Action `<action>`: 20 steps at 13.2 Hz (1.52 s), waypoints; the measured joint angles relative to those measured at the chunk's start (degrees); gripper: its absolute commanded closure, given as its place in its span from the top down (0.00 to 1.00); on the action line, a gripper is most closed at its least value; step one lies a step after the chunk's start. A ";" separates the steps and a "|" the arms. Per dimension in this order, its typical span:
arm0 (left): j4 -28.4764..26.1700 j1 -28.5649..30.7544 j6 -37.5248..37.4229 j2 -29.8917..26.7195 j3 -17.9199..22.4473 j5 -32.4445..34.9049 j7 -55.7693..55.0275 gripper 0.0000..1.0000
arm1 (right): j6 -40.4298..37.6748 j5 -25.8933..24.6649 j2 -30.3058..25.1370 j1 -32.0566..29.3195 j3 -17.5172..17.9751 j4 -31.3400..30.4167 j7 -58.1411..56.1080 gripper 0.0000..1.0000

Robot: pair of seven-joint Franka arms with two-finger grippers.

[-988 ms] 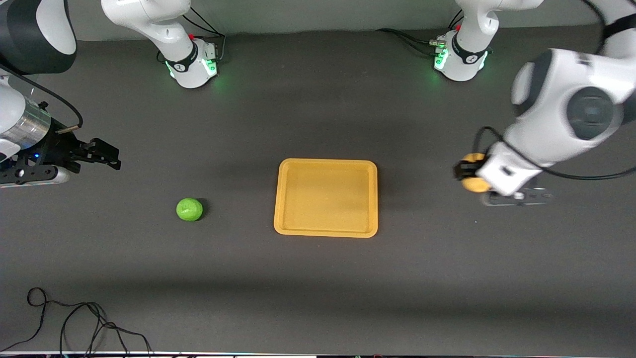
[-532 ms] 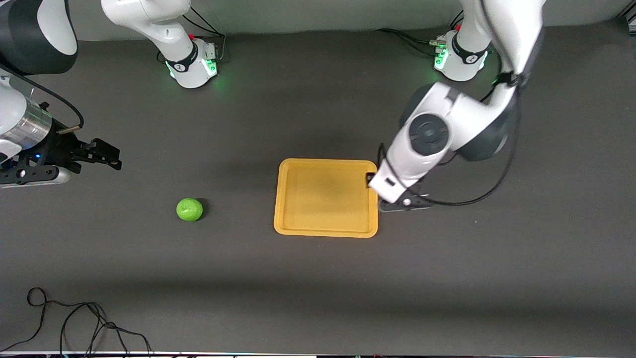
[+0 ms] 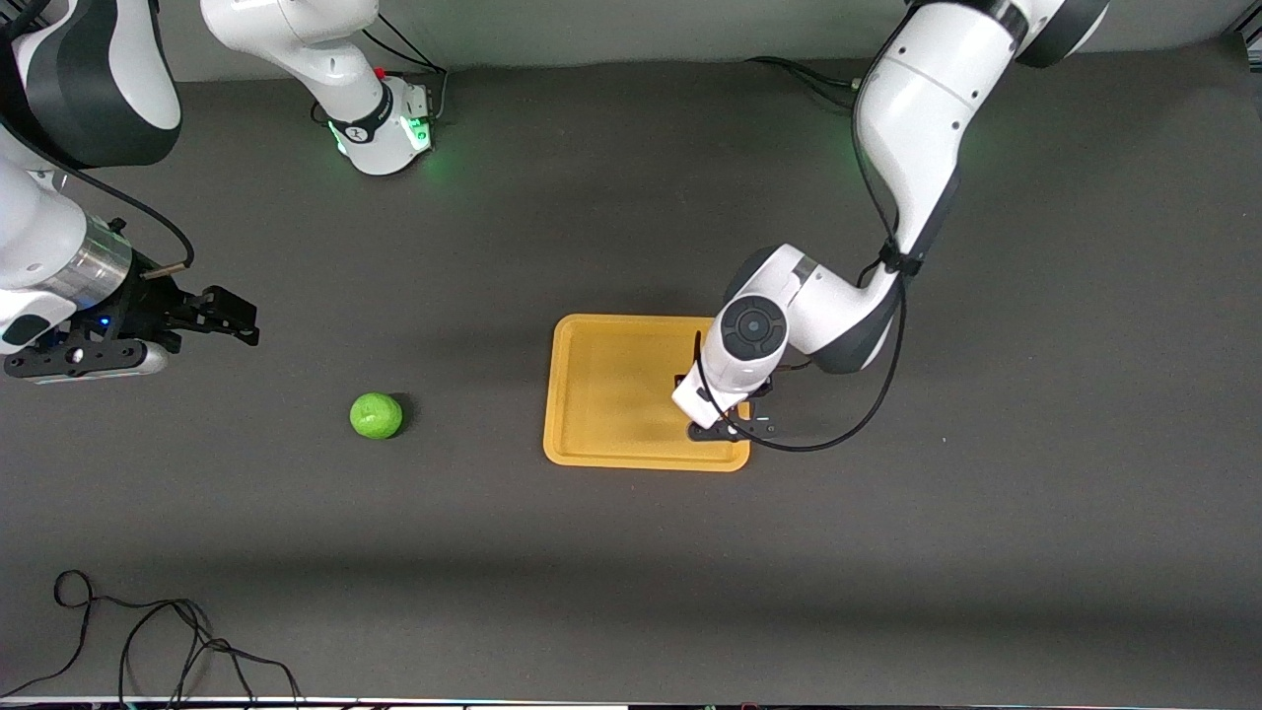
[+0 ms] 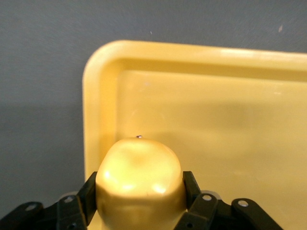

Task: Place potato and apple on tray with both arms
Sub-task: 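Lower the potato onto the tray and open the left gripper, then withdraw the left gripper while the right gripper reaches the green apple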

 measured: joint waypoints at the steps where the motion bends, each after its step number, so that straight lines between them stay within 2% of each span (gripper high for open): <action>1: 0.18 -0.36 0.32 1.01 0.00 0.37 0.00 0.33 | 0.00 0.00 0.00 0.01 0.00 -0.01 0.00 1.00; 3: 0.51 -1.16 0.58 2.20 -0.01 0.69 -0.01 0.37 | 0.01 0.00 0.00 0.02 0.00 -0.02 0.00 1.00; 4: 0.54 -1.36 1.29 2.67 -0.01 0.78 -0.03 0.57 | 0.02 0.00 0.00 0.03 0.00 -0.02 0.00 1.00; 5: 0.57 -1.46 1.63 3.02 0.02 0.85 -0.03 1.00 | 0.03 0.00 0.00 0.04 0.00 -0.02 0.00 1.00; 10: 2.64 -1.58 -0.87 2.63 0.14 0.99 -0.03 1.00 | 0.07 0.00 0.00 0.06 0.00 -0.03 0.00 1.00; 12: 6.17 -0.87 -8.29 0.32 0.27 0.93 0.13 1.00 | 0.10 0.00 0.00 0.07 0.00 -0.05 0.00 1.00; 15: 11.03 2.40 -21.26 -6.83 0.35 -2.37 4.51 1.00 | 0.27 0.00 0.00 0.09 0.00 -0.05 0.00 1.00; 17: 12.13 7.12 -30.10 -12.91 0.66 -5.66 11.69 1.00 | 0.28 0.00 -0.03 0.12 0.04 -0.04 0.00 1.00; 20: 11.89 18.51 -41.18 -20.12 1.11 -7.35 25.90 1.00 | 0.28 0.00 -0.03 0.14 0.03 -0.04 0.00 1.00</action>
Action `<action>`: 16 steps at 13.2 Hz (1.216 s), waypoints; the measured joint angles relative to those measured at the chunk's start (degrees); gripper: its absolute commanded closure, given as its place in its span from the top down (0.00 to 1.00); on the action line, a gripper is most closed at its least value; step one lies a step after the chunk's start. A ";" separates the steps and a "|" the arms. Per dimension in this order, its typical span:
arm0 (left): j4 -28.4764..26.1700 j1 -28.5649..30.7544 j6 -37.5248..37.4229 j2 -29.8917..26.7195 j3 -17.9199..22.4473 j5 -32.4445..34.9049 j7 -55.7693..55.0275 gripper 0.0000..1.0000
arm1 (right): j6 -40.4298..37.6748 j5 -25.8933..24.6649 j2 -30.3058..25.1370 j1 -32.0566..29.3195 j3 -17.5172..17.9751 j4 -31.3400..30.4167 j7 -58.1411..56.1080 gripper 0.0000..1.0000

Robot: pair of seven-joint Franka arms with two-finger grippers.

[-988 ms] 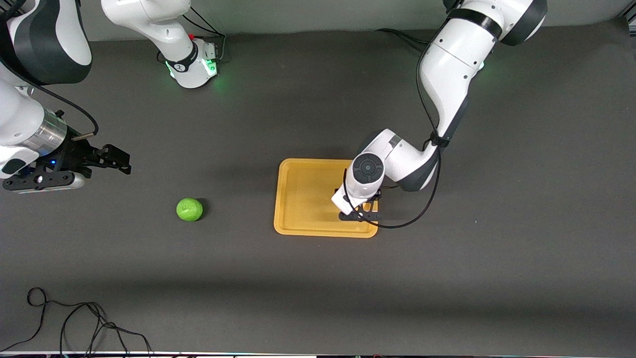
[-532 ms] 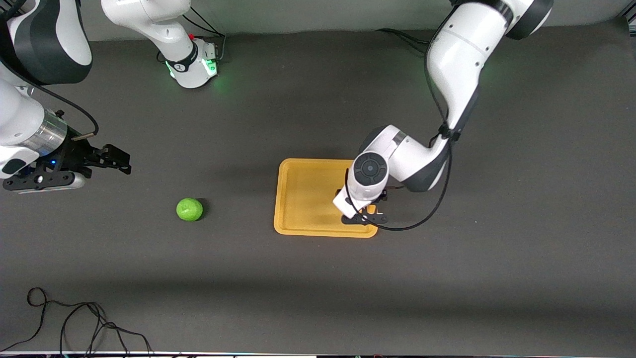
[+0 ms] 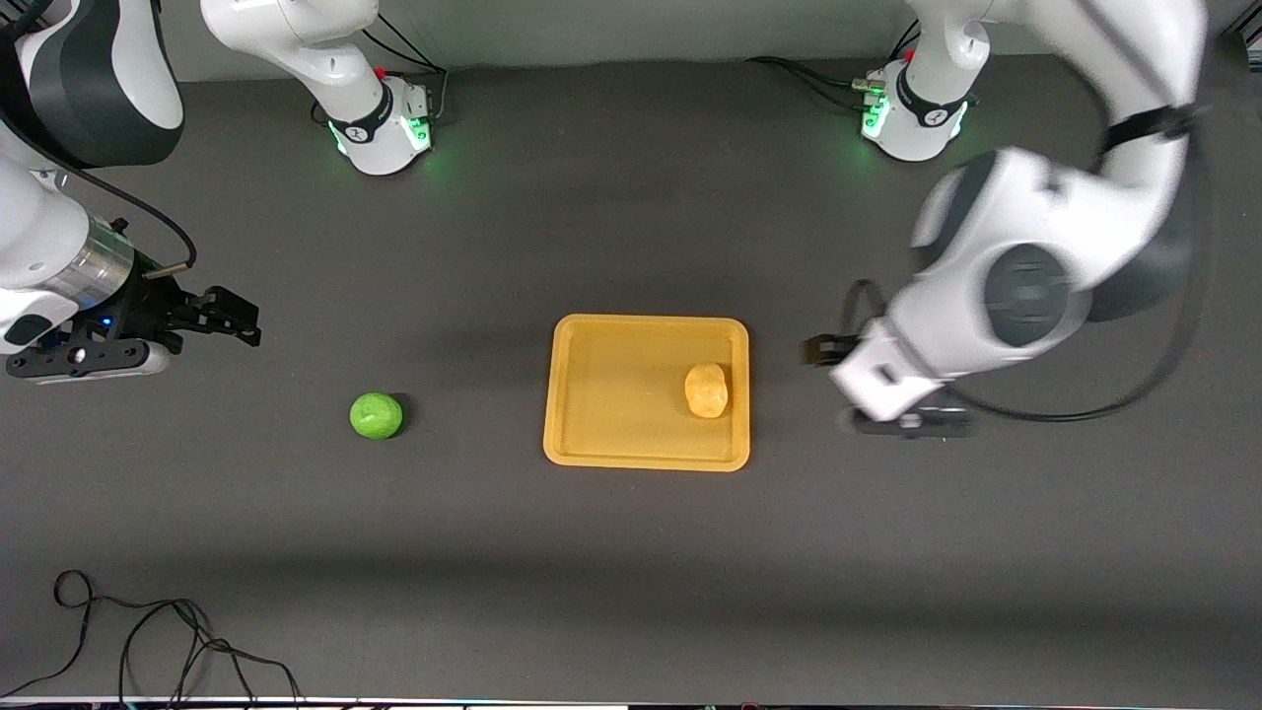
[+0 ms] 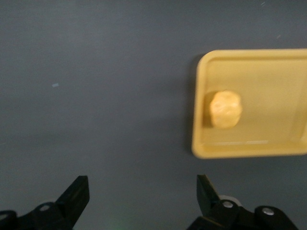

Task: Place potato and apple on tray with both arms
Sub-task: 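Withdraw the left gripper while the right gripper reaches the green apple, then close the right gripper around the green apple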

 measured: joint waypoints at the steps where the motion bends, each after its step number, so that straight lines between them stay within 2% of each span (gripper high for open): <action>1: -0.63 3.71 -1.63 -1.69 0.13 -0.08 4.49 1.00 | 0.00 0.00 -0.02 -0.01 -0.06 0.01 0.00 1.00; 4: -4.08 11.98 -2.52 -6.22 0.19 -0.21 13.23 1.00 | 0.07 0.00 -0.17 -0.01 -0.13 0.03 0.00 1.00; 7: -7.07 13.23 -2.53 -10.81 0.06 0.54 14.08 1.00 | 1.83 0.00 0.88 0.00 -0.07 -0.40 0.00 1.00; 10: -8.67 13.77 -2.46 -14.12 0.45 1.37 14.07 1.00 | 5.03 0.10 4.83 0.11 0.05 -1.14 0.00 1.00; 12: -10.22 12.54 -2.26 -16.01 3.06 1.39 14.10 1.00 | 7.56 0.78 8.05 0.19 0.15 -1.45 0.00 1.00; 14: -11.42 7.30 -1.80 -17.17 8.72 1.38 14.15 1.00 | 11.04 1.63 11.58 0.55 0.22 -2.24 0.00 1.00; 16: -11.68 3.99 -1.65 -17.50 11.56 1.38 14.15 1.00 | 17.08 1.86 15.14 1.64 0.26 -5.11 0.00 1.00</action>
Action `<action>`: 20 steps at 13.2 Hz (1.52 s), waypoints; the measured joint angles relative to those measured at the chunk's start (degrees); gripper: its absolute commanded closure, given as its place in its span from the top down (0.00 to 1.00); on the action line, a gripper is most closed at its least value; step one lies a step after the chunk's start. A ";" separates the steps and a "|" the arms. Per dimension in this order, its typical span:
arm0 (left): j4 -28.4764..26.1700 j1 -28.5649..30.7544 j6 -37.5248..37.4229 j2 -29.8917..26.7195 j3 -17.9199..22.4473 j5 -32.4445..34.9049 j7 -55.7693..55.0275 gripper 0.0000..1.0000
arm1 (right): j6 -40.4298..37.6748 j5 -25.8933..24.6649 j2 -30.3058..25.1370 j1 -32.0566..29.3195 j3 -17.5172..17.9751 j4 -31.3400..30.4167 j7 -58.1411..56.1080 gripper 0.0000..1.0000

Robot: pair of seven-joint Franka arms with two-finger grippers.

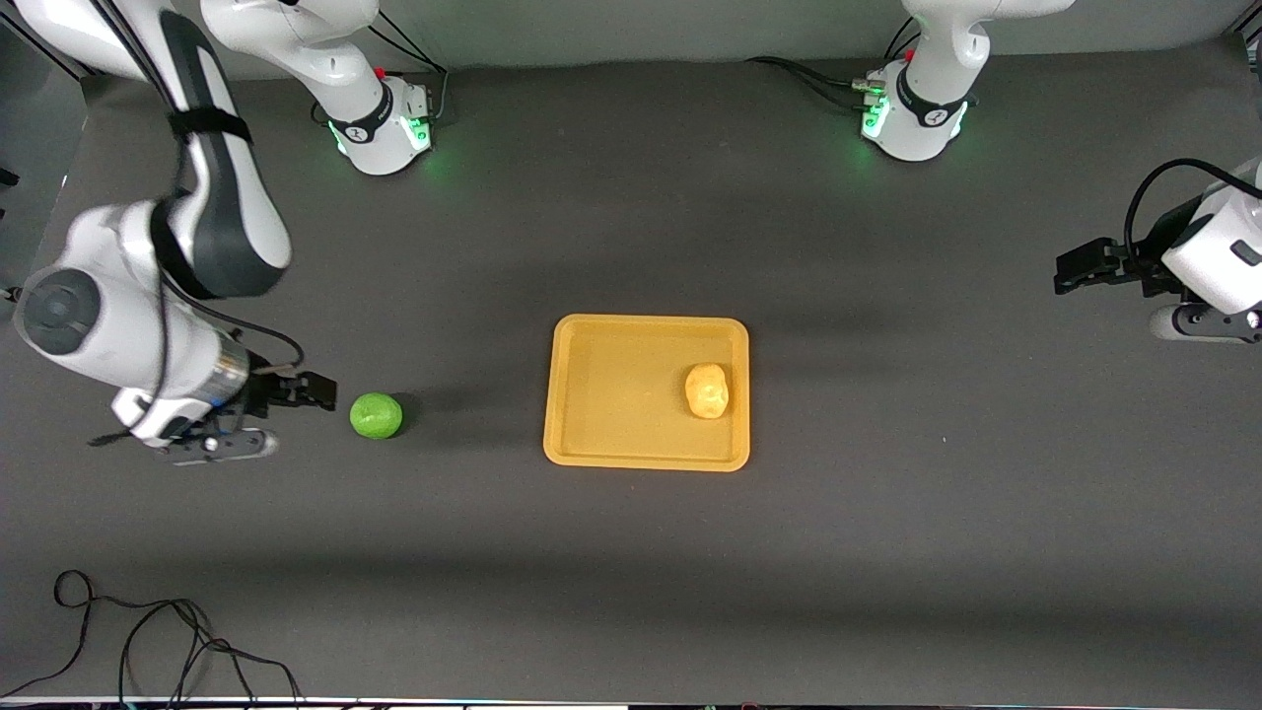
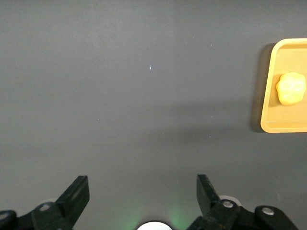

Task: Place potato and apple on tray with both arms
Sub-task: 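Close the right gripper around the green apple, then lift the apple with the right gripper and carry it over the tray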

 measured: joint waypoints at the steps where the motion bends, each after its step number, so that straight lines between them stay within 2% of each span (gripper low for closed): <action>1: 0.00 -0.44 0.07 0.00 0.29 0.00 0.00 1.00 | 3.17 0.04 1.77 0.60 0.02 -1.81 0.00 1.00; 4: 0.10 -0.51 0.24 -0.01 0.65 -0.02 0.00 1.00 | 10.57 0.09 5.35 1.24 0.01 -6.33 -0.06 1.00; 8: 0.22 0.30 0.29 -0.04 0.98 -0.11 2.34 1.00 | 21.82 0.36 7.25 0.78 -0.28 -14.12 -0.24 1.00; 11: 0.22 0.81 0.65 -0.05 0.30 -0.15 2.59 1.00 | 24.32 4.32 7.95 0.75 -0.34 -16.52 -1.60 1.00; 12: 0.22 0.81 0.77 -0.05 0.02 -0.15 2.59 1.00 | 24.34 4.97 8.02 0.75 -0.36 -16.61 -2.17 0.92; 14: 0.22 0.86 0.87 -0.05 -0.31 -0.15 2.59 1.00 | 24.35 5.16 8.04 0.73 -0.46 -16.62 -2.68 0.60; 15: 0.22 0.93 0.92 -0.05 -0.48 -0.16 2.58 1.00 | 24.35 5.19 8.01 0.73 -0.48 -16.59 -2.70 0.48; 16: 0.21 1.03 1.06 -0.05 -0.74 -0.17 2.51 1.00 | 24.35 5.19 7.96 0.73 -0.49 -16.58 -2.72 0.42; 20: 0.12 1.12 1.71 -0.05 -1.03 -0.17 1.98 1.00 | 24.29 5.27 7.77 0.76 -0.53 -15.71 -2.80 0.42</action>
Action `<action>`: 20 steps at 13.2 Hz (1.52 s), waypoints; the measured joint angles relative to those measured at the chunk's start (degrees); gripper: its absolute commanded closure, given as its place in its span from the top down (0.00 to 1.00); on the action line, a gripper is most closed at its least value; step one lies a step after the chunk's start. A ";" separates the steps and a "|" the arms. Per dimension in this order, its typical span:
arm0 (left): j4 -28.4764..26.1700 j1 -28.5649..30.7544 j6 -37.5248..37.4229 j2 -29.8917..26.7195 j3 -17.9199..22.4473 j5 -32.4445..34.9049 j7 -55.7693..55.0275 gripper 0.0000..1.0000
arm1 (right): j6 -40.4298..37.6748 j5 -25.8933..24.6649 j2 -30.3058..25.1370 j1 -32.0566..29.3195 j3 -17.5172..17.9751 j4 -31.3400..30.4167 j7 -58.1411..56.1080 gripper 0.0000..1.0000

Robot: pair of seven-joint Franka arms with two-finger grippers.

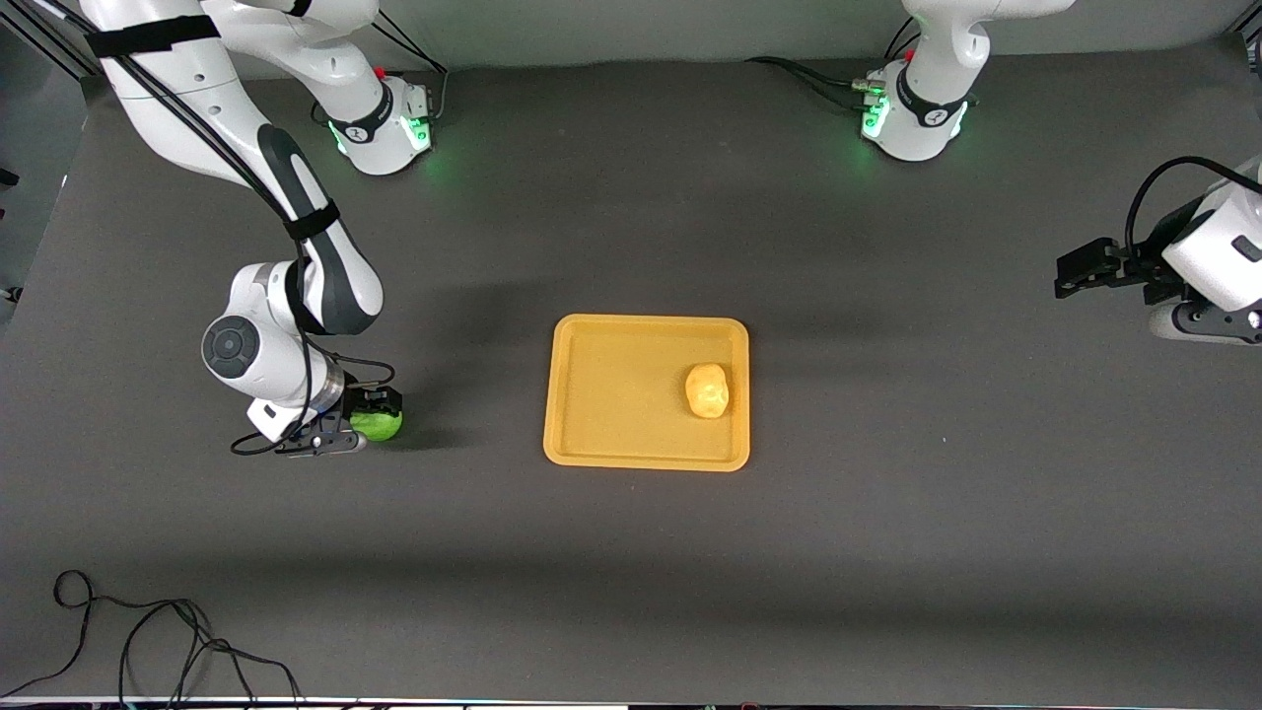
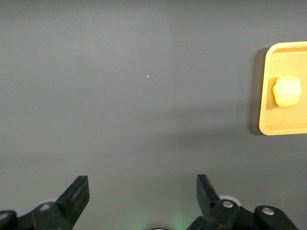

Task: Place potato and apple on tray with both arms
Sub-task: 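Lift the apple with the right gripper and carry it over the tray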

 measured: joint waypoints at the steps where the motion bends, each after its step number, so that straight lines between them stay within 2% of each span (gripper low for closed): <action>1: 0.00 0.01 0.01 0.00 0.00 0.03 -0.02 1.00 | -0.85 0.52 -0.49 0.10 0.08 0.78 0.00 0.42; 3: -0.01 0.03 0.01 0.00 0.00 0.06 -0.05 1.00 | -9.39 3.11 -2.39 0.66 0.30 5.73 0.09 0.42; 5: -0.01 0.07 0.01 0.00 0.00 0.07 -0.07 1.00 | -20.83 4.51 -4.26 1.71 0.49 14.32 2.03 0.42; 8: -0.01 0.07 0.00 0.00 -0.04 0.09 -0.10 1.00 | -30.91 4.83 -4.42 6.00 0.88 25.16 12.81 0.42; 11: -0.01 0.21 -0.05 0.00 0.04 0.13 -0.10 1.00 | -32.02 4.89 -0.78 14.81 1.22 31.37 28.61 0.42; 14: -0.09 0.22 -0.09 0.01 -0.03 0.16 -0.10 1.00 | -31.44 4.89 7.23 22.01 1.27 37.32 39.69 0.43; 17: -0.17 0.23 -0.10 0.01 -0.05 0.21 -0.10 1.00 | -27.47 4.89 15.63 26.09 1.21 40.85 44.76 0.44; 20: -0.38 0.23 -0.10 0.02 -0.05 0.23 -0.10 1.00 | -22.70 4.89 21.25 27.62 1.20 41.89 44.87 0.45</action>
